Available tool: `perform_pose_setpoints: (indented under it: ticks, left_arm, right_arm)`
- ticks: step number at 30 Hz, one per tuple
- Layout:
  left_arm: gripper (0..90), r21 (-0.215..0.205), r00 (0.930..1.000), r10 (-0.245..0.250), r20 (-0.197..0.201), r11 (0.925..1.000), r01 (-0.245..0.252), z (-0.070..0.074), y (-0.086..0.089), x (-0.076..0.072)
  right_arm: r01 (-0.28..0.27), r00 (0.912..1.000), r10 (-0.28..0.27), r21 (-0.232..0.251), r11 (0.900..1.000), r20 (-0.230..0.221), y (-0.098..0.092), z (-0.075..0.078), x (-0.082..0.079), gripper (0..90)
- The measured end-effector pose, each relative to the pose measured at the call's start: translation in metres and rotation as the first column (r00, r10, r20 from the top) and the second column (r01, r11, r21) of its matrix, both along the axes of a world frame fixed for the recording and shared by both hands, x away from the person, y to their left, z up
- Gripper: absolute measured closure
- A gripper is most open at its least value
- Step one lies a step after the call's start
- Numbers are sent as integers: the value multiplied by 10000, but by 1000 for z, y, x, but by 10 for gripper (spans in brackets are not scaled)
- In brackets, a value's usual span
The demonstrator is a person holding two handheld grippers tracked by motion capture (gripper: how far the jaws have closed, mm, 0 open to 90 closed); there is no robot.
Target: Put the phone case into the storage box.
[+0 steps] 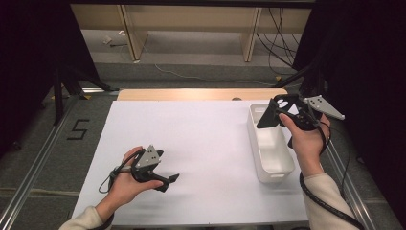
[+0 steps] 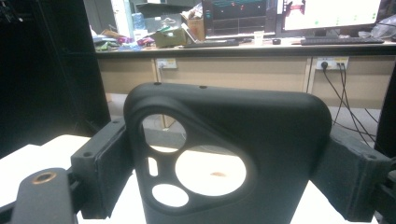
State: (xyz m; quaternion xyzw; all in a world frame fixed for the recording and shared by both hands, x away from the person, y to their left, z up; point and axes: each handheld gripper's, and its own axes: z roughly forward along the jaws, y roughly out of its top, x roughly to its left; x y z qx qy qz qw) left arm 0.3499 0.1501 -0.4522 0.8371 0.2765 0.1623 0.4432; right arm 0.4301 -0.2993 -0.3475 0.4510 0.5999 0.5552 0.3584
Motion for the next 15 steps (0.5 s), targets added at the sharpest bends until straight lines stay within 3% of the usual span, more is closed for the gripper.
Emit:
perform_pose_setpoints:
  ticks: [15]
  left_arm:
    - [27,22,10000,-10,-10,10000,10,0,0,0]
  right_arm:
    - [57,10000,-57,-217,9997,-2,3,-3,6,155]
